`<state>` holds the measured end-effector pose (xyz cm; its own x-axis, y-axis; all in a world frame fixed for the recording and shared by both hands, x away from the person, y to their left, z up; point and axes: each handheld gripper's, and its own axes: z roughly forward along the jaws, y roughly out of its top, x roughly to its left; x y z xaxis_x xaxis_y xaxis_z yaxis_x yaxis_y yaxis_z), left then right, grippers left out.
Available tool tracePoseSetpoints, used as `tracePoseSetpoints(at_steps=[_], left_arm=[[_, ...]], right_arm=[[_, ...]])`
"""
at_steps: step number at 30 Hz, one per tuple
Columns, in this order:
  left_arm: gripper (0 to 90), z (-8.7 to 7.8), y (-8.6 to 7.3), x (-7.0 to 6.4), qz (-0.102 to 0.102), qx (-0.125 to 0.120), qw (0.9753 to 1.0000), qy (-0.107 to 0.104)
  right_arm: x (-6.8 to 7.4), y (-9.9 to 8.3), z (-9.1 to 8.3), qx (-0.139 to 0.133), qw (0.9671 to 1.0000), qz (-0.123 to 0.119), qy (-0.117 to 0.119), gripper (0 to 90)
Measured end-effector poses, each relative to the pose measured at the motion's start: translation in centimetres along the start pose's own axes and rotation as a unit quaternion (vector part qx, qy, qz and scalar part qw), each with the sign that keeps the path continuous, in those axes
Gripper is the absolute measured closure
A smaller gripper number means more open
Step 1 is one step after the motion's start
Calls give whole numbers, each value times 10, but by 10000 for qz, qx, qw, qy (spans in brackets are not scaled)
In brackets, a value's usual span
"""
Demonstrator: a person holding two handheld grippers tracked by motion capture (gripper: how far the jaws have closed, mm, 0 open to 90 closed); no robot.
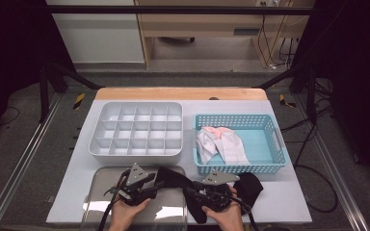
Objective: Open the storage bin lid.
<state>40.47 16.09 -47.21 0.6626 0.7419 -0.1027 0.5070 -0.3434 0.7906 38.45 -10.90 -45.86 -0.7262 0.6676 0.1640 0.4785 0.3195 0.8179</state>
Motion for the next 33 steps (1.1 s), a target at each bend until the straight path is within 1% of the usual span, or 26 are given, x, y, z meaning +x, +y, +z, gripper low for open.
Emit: tracePoseSetpoints(at_steps=[1, 2, 4, 6, 7, 10, 12, 13, 14, 15, 17, 18, 19, 20, 21, 22, 23, 24, 25, 27, 28, 29, 30, 31, 32, 33], left_arm=[[625, 2, 0, -1, 23, 43, 10000, 17], [673, 4, 0, -2, 34, 70, 9999, 79], [798, 4, -1, -1, -45, 67, 10000, 35], [817, 0, -1, -1, -67, 90, 9999, 53], [822, -4, -2, -1, -96, 45, 9999, 62], [827, -15, -4, -2, -164, 66, 9998, 37], [828, -24, -7, -2, -280, 90, 9996, -29], [828, -27, -8, -2, -272, 97, 9996, -26], [828, -30, -10, -2, -273, 100, 9996, -36], [828, -32, -11, -2, -297, 91, 9995, -72], [828, -36, -14, -2, -247, 115, 9996, -79], [828, -37, -15, -2, -273, 107, 9995, -103], [828, -38, -15, -2, -292, 139, 9994, -145], [828, -38, -16, -3, -283, 155, 9993, -170], [828, -40, -16, -4, -274, 178, 9993, -189], [828, -41, -16, -5, -268, 220, 9991, -235], [828, -44, -17, -7, -244, 237, 9991, -254], [828, -47, -18, -8, -205, 276, 9992, -207], [828, -49, -19, -9, -213, 317, 9992, -144], [828, -51, -18, -7, -243, 410, 9988, -91], [828, -51, -17, -6, -275, 421, 9987, -48], [827, -49, -16, -4, -301, 501, 9983, -18], [825, -48, -15, -2, -355, 514, 9980, -2], [822, -45, -14, 1, -367, 539, 9979, 58], [815, -43, -13, 4, -359, 561, 9977, 120], [805, -40, -13, 6, -387, 518, 9978, 173]], right_arm=[[0, 0, -2, -52, 10000, 2, 8, 655], [1, 1, -6, -113, 9999, 3, 11, 637], [3, 1, -14, -262, 9996, -25, -38, 605], [4, 0, -20, -359, 9993, -20, -72, 564], [5, -2, -23, -340, 9994, -44, -74, 563], [6, -9, -30, -311, 9994, -71, -143, 544], [7, -15, -33, -312, 9994, -32, -126, 541], [8, -16, -34, -325, 9995, -9, -61, 542], [9, -17, -34, -302, 9995, -39, -17, 546], [11, -18, -33, -286, 9995, -99, -20, 550], [12, -21, -26, -188, 9997, -118, 76, 579], [12, -22, -22, -78, 9999, -124, 82, 625], [11, -24, -18, 54, 9998, -139, 106, 692], [9, -25, -14, 215, 9996, -56, 199, 771], [7, -25, -14, 230, 9994, -16, 249, 829], [7, -25, -15, 233, 9994, 0, 266, 855], [5, -23, -17, 211, 9993, 8, 292, 860], [4, -20, -20, 162, 9995, 20, 266, 861], [1, -16, -21, 113, 9997, 32, 222, 862], [-6, -8, -20, 69, 9999, 113, 59, 862], [-10, -4, -17, 83, 9999, 119, -31, 862], [-13, -1, -13, 138, 9997, 104, -144, 859], [-16, 1, -8, 176, 9994, 102, -282, 850], [-18, 3, -4, 193, 9991, 98, -353, 844], [-19, 4, 2, 246, 9986, 89, -466, 818], [-20, 4, 7, 253, 9980, 61, -568, 772]])
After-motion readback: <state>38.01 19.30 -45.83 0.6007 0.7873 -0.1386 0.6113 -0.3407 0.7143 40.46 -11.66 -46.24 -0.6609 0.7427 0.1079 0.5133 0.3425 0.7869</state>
